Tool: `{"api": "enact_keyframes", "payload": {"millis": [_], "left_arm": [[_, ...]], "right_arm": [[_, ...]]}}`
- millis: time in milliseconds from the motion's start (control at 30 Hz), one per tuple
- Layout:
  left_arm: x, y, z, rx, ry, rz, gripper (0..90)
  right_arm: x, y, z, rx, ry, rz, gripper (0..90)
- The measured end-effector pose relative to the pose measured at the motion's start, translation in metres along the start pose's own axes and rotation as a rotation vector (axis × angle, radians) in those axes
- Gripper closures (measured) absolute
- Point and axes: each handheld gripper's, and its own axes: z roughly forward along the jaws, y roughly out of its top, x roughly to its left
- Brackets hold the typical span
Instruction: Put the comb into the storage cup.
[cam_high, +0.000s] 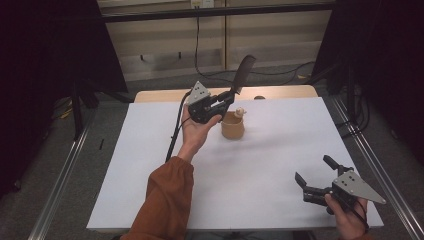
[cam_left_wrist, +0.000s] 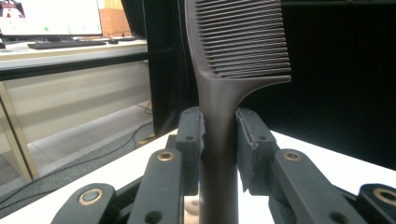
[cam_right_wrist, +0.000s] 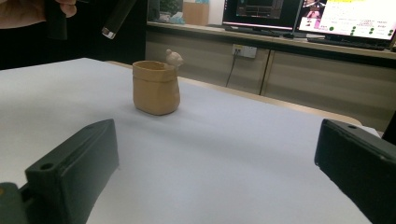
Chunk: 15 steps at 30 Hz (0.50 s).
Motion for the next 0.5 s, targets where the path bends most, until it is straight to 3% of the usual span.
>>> {"api": "enact_keyframes", "payload": {"millis": [500], "left_arm": [[0.007,0.005,0.021,-0.004,0.008,0.004,72.7]], "right_arm": [[0.001,0.0,-0.001,-0.002,0.012,0.004,0.0]]}}
